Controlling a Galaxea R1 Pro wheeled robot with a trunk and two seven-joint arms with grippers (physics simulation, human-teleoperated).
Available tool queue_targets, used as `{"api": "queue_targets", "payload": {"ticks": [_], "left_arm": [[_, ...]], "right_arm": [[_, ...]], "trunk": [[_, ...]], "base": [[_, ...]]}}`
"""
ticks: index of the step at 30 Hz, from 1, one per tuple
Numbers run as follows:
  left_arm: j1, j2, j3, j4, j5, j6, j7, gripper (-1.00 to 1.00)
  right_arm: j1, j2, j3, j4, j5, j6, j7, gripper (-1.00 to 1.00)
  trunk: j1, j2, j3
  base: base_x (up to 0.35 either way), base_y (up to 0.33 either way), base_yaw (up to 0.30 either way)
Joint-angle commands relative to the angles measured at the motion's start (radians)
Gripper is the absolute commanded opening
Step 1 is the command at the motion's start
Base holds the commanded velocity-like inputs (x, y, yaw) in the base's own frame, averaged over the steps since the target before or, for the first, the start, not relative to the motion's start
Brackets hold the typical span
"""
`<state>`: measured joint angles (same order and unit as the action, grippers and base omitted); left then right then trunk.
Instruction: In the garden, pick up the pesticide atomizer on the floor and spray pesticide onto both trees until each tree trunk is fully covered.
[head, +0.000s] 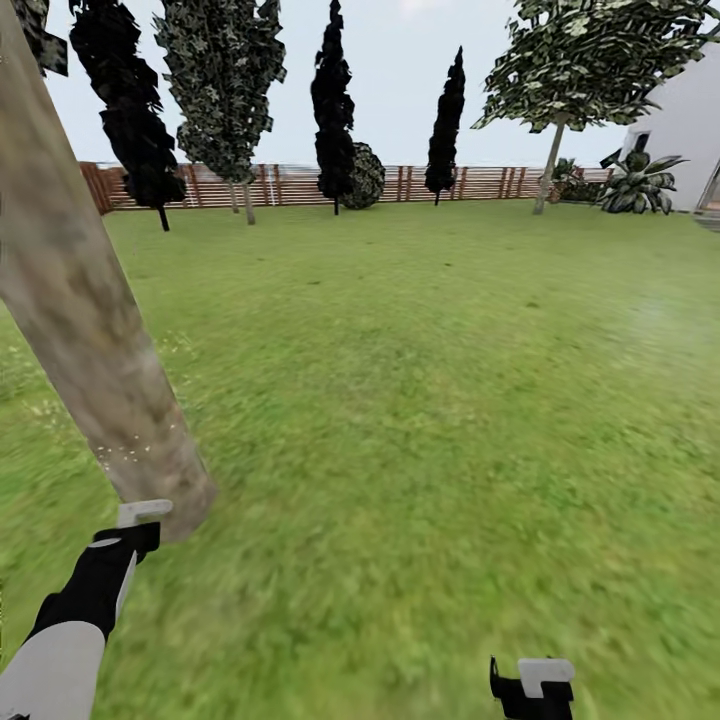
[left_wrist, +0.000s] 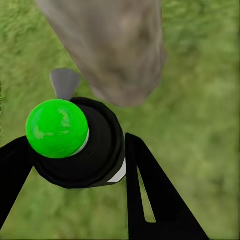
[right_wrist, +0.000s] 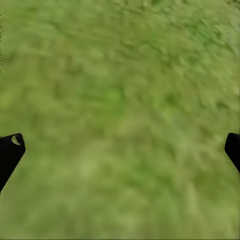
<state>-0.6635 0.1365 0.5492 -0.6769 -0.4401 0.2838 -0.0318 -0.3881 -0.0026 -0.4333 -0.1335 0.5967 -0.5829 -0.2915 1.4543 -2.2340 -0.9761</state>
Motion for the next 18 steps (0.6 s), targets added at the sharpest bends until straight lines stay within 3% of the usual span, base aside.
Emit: {"api": "queue_targets", "payload": {"ticks": [1,8,18], "left_arm": [[0.000,0.001,0.000,-0.001,0.000,0.000,0.000,-1.00],[0.000,0.002,0.001,-0.002,-0.001,0.000,0.000,-1.00],[0.000,0.002,0.001,-0.003,0.000,0.000,0.001,-1.00]], "right_arm": [[0.000,0.000,0.000,0.000,0.000,0.000,0.000,1.00],[0.000,0.000,0.000,0.001,0.000,0.000,0.000,1.00],[0.000,0.000,0.000,0.001,0.001,0.000,0.000,1.00]], "trunk": [[0.000,0.000,0.000],[0.000,0.000,0.000],[0.000,0.000,0.000]], "base": [[0.233,-0.199,0.257],[0.217,-0.198,0.274],[0.017,-0.260,0.276]]}}
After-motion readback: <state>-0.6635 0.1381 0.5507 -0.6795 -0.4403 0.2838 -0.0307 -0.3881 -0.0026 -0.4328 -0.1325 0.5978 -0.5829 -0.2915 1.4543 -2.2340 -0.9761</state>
